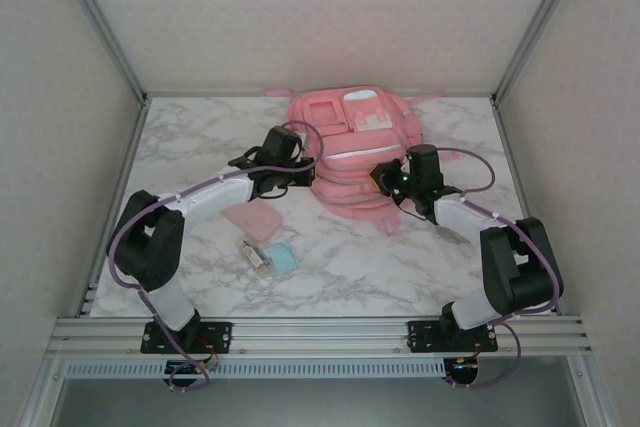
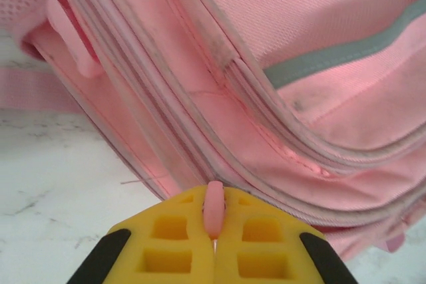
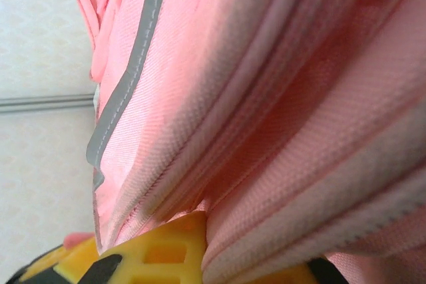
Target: Pack the student bag
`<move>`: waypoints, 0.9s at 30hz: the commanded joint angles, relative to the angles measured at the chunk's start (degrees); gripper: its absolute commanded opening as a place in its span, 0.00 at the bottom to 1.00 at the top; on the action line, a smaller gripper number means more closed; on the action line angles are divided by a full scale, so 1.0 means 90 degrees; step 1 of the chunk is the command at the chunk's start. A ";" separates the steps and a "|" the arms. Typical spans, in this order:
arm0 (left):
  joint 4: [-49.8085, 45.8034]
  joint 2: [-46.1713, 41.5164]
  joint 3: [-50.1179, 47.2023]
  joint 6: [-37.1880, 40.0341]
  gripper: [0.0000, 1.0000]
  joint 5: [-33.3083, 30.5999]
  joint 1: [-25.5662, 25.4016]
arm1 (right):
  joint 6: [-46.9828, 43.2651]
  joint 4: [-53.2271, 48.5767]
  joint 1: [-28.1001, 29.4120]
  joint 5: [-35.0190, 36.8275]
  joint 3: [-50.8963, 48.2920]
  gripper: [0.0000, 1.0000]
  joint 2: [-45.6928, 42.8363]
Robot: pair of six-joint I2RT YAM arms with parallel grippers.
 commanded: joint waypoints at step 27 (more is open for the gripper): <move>-0.1154 0.0149 0.1043 -0.0961 1.00 -0.2725 0.0799 | -0.2195 -0.2170 0.1110 0.0104 0.1794 0.48 0.0363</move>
